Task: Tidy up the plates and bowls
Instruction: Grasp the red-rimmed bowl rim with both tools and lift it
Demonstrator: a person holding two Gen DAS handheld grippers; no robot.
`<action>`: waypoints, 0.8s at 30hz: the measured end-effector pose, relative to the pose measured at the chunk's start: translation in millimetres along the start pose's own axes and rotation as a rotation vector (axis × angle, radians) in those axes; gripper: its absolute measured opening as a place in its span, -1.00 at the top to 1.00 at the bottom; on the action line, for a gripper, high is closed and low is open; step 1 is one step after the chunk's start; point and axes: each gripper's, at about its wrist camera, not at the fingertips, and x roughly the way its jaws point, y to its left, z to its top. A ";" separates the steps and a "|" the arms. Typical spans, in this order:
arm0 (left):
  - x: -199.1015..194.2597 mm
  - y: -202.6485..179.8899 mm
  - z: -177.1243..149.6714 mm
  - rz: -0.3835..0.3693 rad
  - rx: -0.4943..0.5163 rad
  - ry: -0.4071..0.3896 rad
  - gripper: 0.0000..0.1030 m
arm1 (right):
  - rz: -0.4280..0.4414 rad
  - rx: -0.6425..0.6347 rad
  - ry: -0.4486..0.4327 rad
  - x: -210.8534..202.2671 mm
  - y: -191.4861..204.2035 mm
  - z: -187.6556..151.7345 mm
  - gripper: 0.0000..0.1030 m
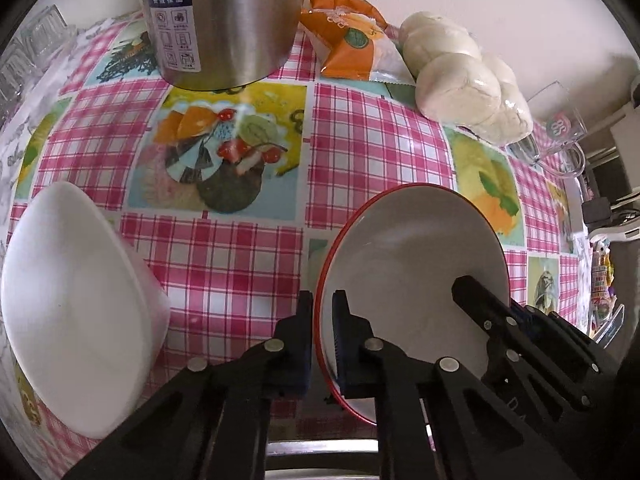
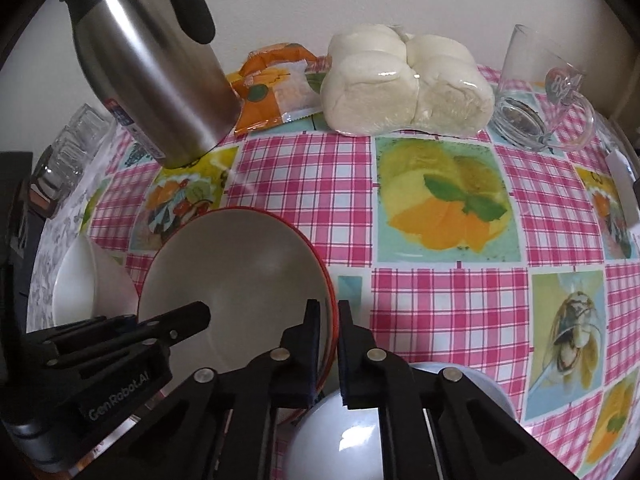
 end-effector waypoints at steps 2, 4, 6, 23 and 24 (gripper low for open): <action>-0.1 0.5 -0.8 -0.003 -0.007 -0.009 0.82 | -0.002 0.000 -0.007 -0.8 0.9 -1.2 0.84; 0.4 0.8 -2.2 -0.007 -0.012 -0.018 0.82 | 0.015 0.022 -0.011 -1.5 -1.5 -1.6 0.84; -1.6 1.8 -2.3 -0.019 -0.018 -0.027 0.82 | 0.029 0.036 -0.023 -2.9 -2.6 -1.7 0.84; -86.4 -21.4 -30.2 -0.012 0.028 -0.216 0.81 | 0.046 0.073 -0.167 -82.3 5.1 -15.1 0.84; -89.9 -19.8 -36.9 -0.017 0.027 -0.222 0.81 | 0.051 0.079 -0.177 -86.9 5.4 -19.6 0.84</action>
